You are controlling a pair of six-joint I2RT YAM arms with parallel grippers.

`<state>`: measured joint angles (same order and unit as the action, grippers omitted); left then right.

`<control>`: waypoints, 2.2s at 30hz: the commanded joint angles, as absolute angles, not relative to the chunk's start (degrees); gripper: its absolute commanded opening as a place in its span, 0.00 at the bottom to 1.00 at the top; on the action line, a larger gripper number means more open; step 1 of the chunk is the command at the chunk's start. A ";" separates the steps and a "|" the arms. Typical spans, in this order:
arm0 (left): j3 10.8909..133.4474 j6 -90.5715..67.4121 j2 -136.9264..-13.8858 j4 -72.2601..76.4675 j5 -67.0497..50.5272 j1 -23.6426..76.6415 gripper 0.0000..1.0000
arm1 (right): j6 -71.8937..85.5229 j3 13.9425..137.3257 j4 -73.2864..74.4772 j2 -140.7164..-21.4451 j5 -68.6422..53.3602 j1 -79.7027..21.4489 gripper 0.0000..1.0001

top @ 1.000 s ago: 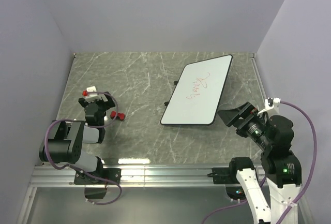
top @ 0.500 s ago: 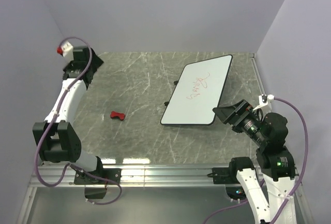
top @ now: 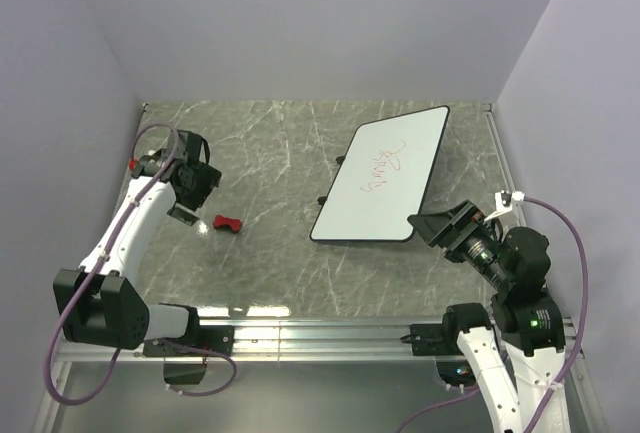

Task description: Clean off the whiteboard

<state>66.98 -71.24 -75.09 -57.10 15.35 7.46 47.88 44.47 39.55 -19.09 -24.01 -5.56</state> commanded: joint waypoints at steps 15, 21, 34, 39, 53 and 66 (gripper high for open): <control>58.97 -77.60 -87.88 -43.95 9.67 10.72 0.91 | 39.20 49.92 44.47 -18.63 -17.76 -9.93 1.00; 59.06 -78.92 -92.98 -43.16 9.93 11.60 0.88 | 37.27 51.24 44.03 -19.77 -15.65 -11.16 1.00; 61.79 -76.47 -100.81 -42.81 10.20 11.86 0.00 | 33.76 56.59 44.47 -25.56 -10.99 -12.66 1.00; 69.41 -65.67 -102.30 -40.52 8.35 15.02 0.00 | 32.70 63.00 43.59 -33.56 -12.05 -12.66 1.00; 112.23 -40.27 -113.55 -43.07 -4.90 33.13 0.00 | 35.33 79.63 51.15 -65.38 -4.67 -9.40 0.95; 115.31 -32.43 -113.55 -37.53 -26.36 34.98 0.00 | 35.33 77.71 50.11 -74.26 3.00 -8.53 0.93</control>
<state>113.19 -35.70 -112.88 -39.92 -20.78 34.39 34.87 78.32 52.69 -73.34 1.56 -9.10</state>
